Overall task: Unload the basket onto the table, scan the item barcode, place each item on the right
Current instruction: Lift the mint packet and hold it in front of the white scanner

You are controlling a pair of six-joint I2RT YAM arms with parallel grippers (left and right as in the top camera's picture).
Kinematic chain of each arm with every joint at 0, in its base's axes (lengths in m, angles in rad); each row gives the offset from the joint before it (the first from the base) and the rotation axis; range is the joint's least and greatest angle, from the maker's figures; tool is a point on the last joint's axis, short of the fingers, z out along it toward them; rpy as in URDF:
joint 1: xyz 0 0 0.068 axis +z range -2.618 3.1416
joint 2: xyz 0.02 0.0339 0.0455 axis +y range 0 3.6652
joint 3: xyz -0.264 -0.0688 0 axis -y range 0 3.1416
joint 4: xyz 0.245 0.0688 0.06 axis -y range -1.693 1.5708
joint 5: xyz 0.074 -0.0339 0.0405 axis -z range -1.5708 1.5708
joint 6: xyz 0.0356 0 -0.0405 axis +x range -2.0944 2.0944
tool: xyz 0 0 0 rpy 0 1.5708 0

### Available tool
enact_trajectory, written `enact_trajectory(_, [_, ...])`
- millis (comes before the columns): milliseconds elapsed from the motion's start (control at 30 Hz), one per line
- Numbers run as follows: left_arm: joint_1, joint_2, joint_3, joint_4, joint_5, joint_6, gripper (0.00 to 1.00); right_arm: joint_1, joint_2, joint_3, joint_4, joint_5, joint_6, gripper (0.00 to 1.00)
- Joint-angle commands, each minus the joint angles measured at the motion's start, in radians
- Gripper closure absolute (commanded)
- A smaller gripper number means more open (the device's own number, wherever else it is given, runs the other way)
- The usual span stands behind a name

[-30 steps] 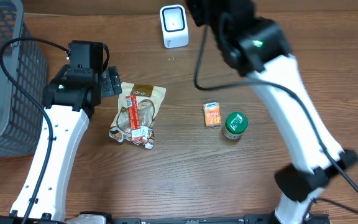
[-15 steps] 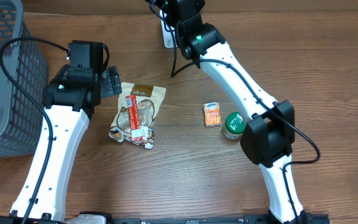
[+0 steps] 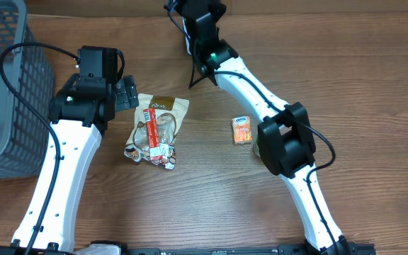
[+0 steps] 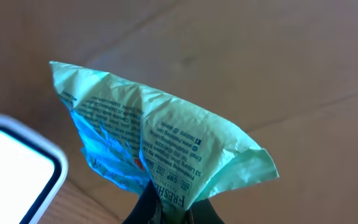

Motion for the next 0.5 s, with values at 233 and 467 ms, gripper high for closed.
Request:
enact_trajectory(233, [0.000, -0.005, 0.017, 0.003, -0.013, -0.002, 0.00, 0.012, 0.074, 0.002, -0.089, 0.068, 0.014, 0.96])
enact_trajectory(467, [0.000, -0.005, 0.017, 0.003, -0.013, -0.002, 0.00, 0.034, 0.074, 0.002, -0.127, 0.084, 0.014, 0.96])
